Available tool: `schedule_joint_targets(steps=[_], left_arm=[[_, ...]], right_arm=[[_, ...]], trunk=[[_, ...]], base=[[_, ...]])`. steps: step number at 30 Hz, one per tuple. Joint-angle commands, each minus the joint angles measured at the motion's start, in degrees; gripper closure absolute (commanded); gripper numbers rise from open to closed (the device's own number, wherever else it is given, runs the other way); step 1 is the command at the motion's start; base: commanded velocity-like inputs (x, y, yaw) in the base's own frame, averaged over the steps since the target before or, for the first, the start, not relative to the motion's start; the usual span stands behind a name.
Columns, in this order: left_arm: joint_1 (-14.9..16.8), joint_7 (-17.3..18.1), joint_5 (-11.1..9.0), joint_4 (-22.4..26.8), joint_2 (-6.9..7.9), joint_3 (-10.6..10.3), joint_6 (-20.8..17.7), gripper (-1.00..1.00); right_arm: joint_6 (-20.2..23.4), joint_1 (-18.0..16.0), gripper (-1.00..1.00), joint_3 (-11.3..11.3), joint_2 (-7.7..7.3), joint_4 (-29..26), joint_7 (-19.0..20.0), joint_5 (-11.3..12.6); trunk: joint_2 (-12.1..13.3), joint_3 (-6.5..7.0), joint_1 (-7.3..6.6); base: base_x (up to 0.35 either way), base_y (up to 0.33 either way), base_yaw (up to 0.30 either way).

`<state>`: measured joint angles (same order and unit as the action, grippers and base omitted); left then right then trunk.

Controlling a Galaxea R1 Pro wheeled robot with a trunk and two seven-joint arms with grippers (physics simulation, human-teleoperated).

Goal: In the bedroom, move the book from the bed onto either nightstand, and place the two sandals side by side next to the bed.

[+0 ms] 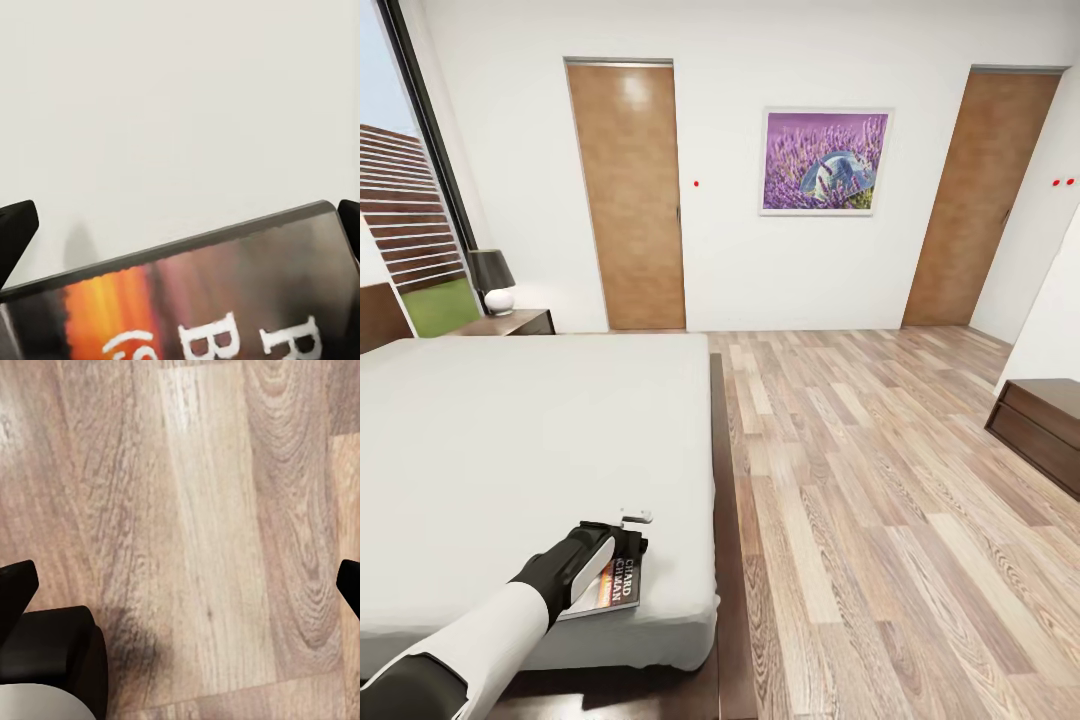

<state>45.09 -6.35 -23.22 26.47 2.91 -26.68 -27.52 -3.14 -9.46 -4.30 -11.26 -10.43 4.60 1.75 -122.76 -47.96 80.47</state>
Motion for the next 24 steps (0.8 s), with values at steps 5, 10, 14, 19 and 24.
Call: schedule_joint_targets(steps=[5, 10, 14, 19, 24], left_arm=[[0.0, -0.3, -0.5, -0.3, 0.09, -0.6, -0.5, -1.00], [1.0, -0.5, -0.4, 0.9, -0.01, -1.0, 0.0, -1.00], [1.0, -0.5, -0.4, 0.9, -0.01, -1.0, 0.0, -1.00], [1.0, -0.5, -0.4, 0.9, -0.01, -1.0, 0.0, -1.00], [1.0, -0.5, -0.4, 0.9, -0.01, -1.0, 0.0, -1.00]], right_arm=[[-0.2, 0.0, -1.00, -0.4, 0.01, 0.1, 0.4, 0.2], [-0.7, 0.5, -1.00, -0.5, -1.21, -0.4, -0.1, -0.3], [-0.7, 0.5, -1.00, -0.5, -1.21, -0.4, -0.1, -0.3], [-0.7, 0.5, -1.00, -0.5, -1.21, -0.4, -0.1, -0.3], [-0.7, 0.5, -1.00, -0.5, -1.21, -0.4, -0.1, -0.3]], trunk=[[0.0, -0.07, 0.00], [0.0, -0.05, -0.01], [0.0, -0.05, -0.01], [0.0, -0.05, -0.01], [0.0, -0.05, -0.01]], base=[[0.000, 0.000, 0.000], [0.000, 0.000, 0.000], [0.000, 0.000, 0.000], [0.000, 0.000, 0.000], [0.000, 0.000, 0.000]])
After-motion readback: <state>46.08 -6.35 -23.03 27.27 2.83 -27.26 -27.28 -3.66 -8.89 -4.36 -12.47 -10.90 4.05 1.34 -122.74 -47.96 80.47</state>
